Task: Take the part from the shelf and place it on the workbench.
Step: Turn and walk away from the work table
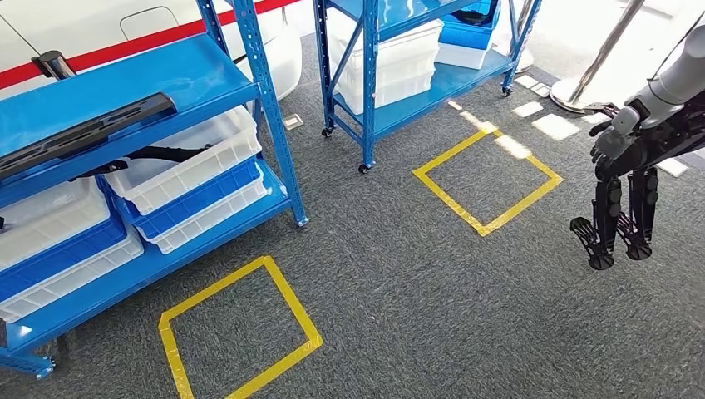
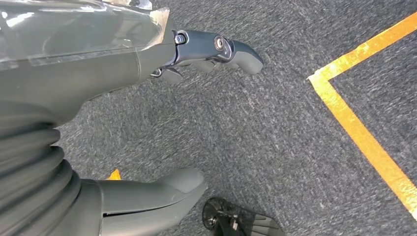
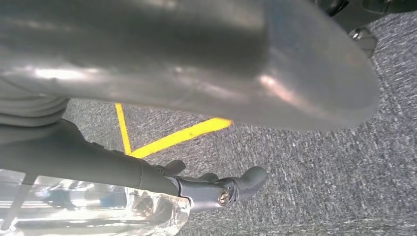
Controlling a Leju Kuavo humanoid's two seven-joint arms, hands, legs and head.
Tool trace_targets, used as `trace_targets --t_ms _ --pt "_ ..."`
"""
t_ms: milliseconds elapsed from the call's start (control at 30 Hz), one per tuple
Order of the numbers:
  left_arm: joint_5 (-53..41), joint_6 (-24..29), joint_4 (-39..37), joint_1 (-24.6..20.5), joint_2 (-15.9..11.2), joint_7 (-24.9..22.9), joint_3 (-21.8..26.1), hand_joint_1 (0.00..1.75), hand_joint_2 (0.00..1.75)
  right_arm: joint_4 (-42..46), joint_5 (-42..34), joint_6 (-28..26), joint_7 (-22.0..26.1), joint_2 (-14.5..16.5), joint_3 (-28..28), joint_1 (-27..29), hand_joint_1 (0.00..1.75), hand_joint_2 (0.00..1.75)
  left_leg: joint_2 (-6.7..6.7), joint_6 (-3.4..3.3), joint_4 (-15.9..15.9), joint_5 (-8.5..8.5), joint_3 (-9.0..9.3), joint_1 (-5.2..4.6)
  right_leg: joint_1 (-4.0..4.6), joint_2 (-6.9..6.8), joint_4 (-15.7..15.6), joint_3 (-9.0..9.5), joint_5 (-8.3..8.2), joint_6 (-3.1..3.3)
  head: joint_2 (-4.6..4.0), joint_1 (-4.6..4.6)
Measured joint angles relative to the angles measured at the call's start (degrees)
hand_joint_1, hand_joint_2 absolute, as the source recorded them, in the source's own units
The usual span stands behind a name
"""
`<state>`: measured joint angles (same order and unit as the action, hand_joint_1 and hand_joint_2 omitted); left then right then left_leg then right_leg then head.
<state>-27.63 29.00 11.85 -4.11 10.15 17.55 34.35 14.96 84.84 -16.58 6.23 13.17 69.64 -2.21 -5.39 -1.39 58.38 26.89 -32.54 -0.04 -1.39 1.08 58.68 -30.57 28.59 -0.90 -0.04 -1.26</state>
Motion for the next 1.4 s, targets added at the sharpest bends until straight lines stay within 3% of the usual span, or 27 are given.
trace_targets --t_ms 67,133,167,233,300,367,433,500,567,633,700,733,767,833,867,933,1000,1033,1100,1200,1233,1267,1300,1333,1400 --pt "0.0 0.0 0.0 0.0 0.0 0.0 0.0 0.0 1.75 0.2 0.0 0.0 0.0 0.2 -0.1 0.0 0.0 0.0 1.89 0.53 2.9 1.82 -1.38 0.16 -0.19 -0.82 -0.1 0.08 -0.09 0.59 0.0 -0.34" --pt "-0.1 0.0 0.0 0.0 0.0 0.0 0.0 0.0 1.75 0.3 0.0 0.1 0.0 0.3 -0.3 0.2 0.0 0.0 4.14 1.11 9.6 5.23 -4.81 0.34 0.01 -1.83 -0.1 0.09 0.1 0.98 0.0 -0.71" --pt "-0.1 0.0 0.0 0.0 0.0 0.0 0.0 0.0 1.75 0.4 0.0 0.1 0.0 0.3 -0.4 0.3 0.0 0.0 4.63 1.31 13.0 6.53 -6.68 0.47 0.1 -2.41 -0.1 0.09 0.19 1.1 0.0 -0.73" --pt "-0.1 0.1 0.0 0.0 0.1 0.0 0.0 0.0 1.75 0.5 0.0 0.1 0.0 0.3 -0.4 0.3 0.0 0.0 5.03 1.36 15.3 6.28 -8.27 0.62 0.23 -3.53 -0.1 0.16 0.37 1.32 0.0 -0.75" --pt "-0.1 0.1 0.0 0.1 0.2 0.1 0.0 0.0 1.75 0.7 0.0 0.2 0.0 0.3 -0.5 0.2 0.0 0.0 5.86 0.84 9.5 2.42 -5.54 0.55 0.36 -4.48 -0.1 0.48 0.61 1.35 0.0 -0.74" --pt "-0.1 0.2 0.0 -0.2 0.2 0.3 0.0 0.0 1.75 0.7 0.0 0.4 0.0 0.4 -0.6 0.1 0.0 0.0 7.51 0.08 2.6 -0.21 -2.11 0.11 0.61 -5.29 -0.1 0.82 0.92 1.07 0.0 -0.69" --pt "-0.1 0.2 0.0 -0.4 0.2 0.5 0.0 0.0 1.75 0.8 0.0 0.6 0.0 0.5 -0.6 0.1 0.0 0.0 8.06 -0.42 0.5 -0.26 -1.26 -0.38 0.75 -6.04 -0.2 0.97 1.15 0.57 0.0 -0.68" --pt "-0.1 0.1 0.0 -0.4 0.2 0.7 0.0 0.0 1.75 0.8 0.0 0.9 0.1 0.5 -0.7 0.0 0.0 0.0 7.02 -0.97 -0.2 -0.56 -1.03 -0.37 0.83 -6.55 -0.5 1.25 1.32 -0.02 0.0 -0.73" --pt "-0.1 -0.1 0.0 -0.4 0.2 0.7 0.0 0.0 1.75 0.8 0.0 1.0 0.3 0.5 -0.8 0.0 0.0 0.0 6.03 -1.59 -1.3 -1.2 -0.34 -0.04 0.9 -4.82 1.5 0.64 2.53 -0.24 0.0 -0.58" --pt "-0.1 -0.3 0.0 -0.5 0.2 0.7 0.0 0.0 1.75 0.8 0.0 1.0 0.4 0.4 -0.8 0.1 0.0 0.0 5.06 -1.94 -1.7 -1.51 -0.02 0.12 0.77 -2.31 7.9 -2.45 5.37 0.06 0.0 -0.31" --pt "-0.1 -0.3 0.0 -0.6 0.3 0.7 0.0 0.0 1.75 0.8 0.0 1.0 0.4 0.3 -0.8 0.2 0.0 0.0 3.77 -2.03 -1.7 -1.5 -0.04 0.11 0.67 -1.58 14.6 -6.17 7.48 -0.08 0.0 -0.18" --pt "-0.1 -0.3 0.0 -0.6 0.3 0.7 0.0 0.0 1.75 0.8 0.0 1.0 0.4 0.2 -0.8 0.2 0.0 0.0 3.05 -1.99 -1.7 -1.46 -0.01 0.12 0.64 -1.5 15.5 -6.91 7.33 -0.5 0.0 -0.17" --pt "-0.1 -0.3 0.0 -0.6 0.3 0.7 0.0 0.0 1.75 0.8 0.0 1.0 0.4 0.1 -0.8 0.3 0.0 0.0 2.31 -1.91 -1.7 -1.42 0.09 0.15 0.56 -1.42 13.8 -6.39 6.12 -1.09 0.0 -0.16" --pt "-0.1 -0.4 0.0 -0.5 0.4 0.7 0.0 0.0 1.75 0.8 0.0 1.0 0.4 0.0 -0.8 0.3 0.0 0.0 0.92 -1.54 -1.4 -1.22 0.26 0.22 0.18 -0.31 5.8 -2.98 2.35 -2.14 0.0 -0.09" --pt "-0.1 -0.4 0.0 -0.6 0.4 0.7 0.0 0.0 1.75 0.8 0.1 1.0 0.4 -0.1 -0.8 0.3 0.0 0.0 0.34 -1.21 -1.2 -0.99 0.26 0.12 0.04 0.32 2.3 -1.51 0.89 -2.18 0.0 -0.03" --pt "-0.1 -0.4 0.0 -0.5 0.3 0.7 0.0 0.0 1.75 0.9 0.1 1.0 0.4 0.0 -0.8 0.2 0.0 0.0 -0.36 -0.56 -0.9 -0.6 0.14 -0.07 0.07 1.04 -0.5 -0.38 -0.13 -1.35 0.0 -0.01" --pt "-0.1 -0.3 0.0 -0.5 0.3 0.7 0.0 0.0 1.75 0.9 0.1 1.1 0.4 0.0 -0.8 0.1 0.0 0.0 -0.67 -0.11 -0.7 -0.47 0.03 0.08 0.11 0.34 -0.6 -0.04 -0.25 -0.32 0.0 -0.1" --pt "-0.1 -0.3 0.0 -0.4 0.3 0.8 0.0 0.0 1.75 0.9 0.1 1.1 0.4 0.0 -0.8 0.0 0.0 0.0 -0.37 0.07 -0.5 -0.35 -0.08 0.2 0.01 -0.01 -0.7 0.14 -0.35 -0.01 0.0 -0.1" --pt "-0.1 -0.3 0.0 -0.4 0.2 0.8 0.0 0.0 1.75 0.9 0.1 1.1 0.5 0.1 -0.8 0.1 0.0 0.0 1.57 0.49 1.5 0.86 -0.94 0.27 -0.24 -0.66 -0.8 0.32 -0.49 0.52 0.0 -0.35" --pt "-0.4 -0.4 0.0 -0.6 0.2 0.9 0.0 0.0 1.75 0.9 0.1 1.1 0.7 0.0 -0.8 0.3 0.0 0.0 4.47 1.18 11.2 5.61 -5.97 0.43 0.0 -2.08 -0.8 0.44 -0.22 1.21 0.0 -0.82" --pt "-0.5 -0.5 0.0 -0.7 0.2 0.9 0.0 0.0 1.75 0.9 0.1 1.1 0.8 0.0 -0.8 0.3 0.0 0.0 4.79 1.33 14.4 6.64 -7.79 0.55 0.08 -2.64 -0.8 0.46 -0.11 1.35 0.0 -0.81" --pt "-0.6 -0.6 0.0 -0.7 0.2 0.9 0.0 0.0 1.75 0.9 0.0 1.1 0.8 0.0 -0.8 0.3 0.0 0.0 4.97 1.39 16.0 6.6 -8.82 0.65 0.12 -3.19 -0.8 0.52 0.0 1.41 0.0 -0.82" --pt "-0.6 -0.7 0.0 -0.7 0.1 0.9 0.0 0.0 1.75 0.9 0.0 1.1 0.9 0.0 -0.8 0.3 0.0 0.0 5.13 1.36 15.3 5.44 -8.7 0.72 0.14 -3.67 -0.7 0.64 0.14 1.41 0.0 -0.81" --pt "-0.6 -0.7 0.0 -0.7 0.1 0.9 0.0 0.0 1.75 0.9 0.0 1.1 0.9 0.0 -0.8 0.3 0.0 0.0 5.46 1.18 12.4 3.5 -7.43 0.72 0.15 -4.11 -0.8 0.84 0.31 1.35 0.0 -0.82" --pt "-0.7 -0.7 0.0 -0.9 0.0 0.9 0.0 0.0 1.75 0.9 0.0 1.1 1.0 0.1 -0.8 0.3 0.0 0.0 7.71 0.43 4.5 -0.05 -3.39 0.31 0.35 -4.89 -0.7 1.35 0.72 1.0 0.0 -0.81"
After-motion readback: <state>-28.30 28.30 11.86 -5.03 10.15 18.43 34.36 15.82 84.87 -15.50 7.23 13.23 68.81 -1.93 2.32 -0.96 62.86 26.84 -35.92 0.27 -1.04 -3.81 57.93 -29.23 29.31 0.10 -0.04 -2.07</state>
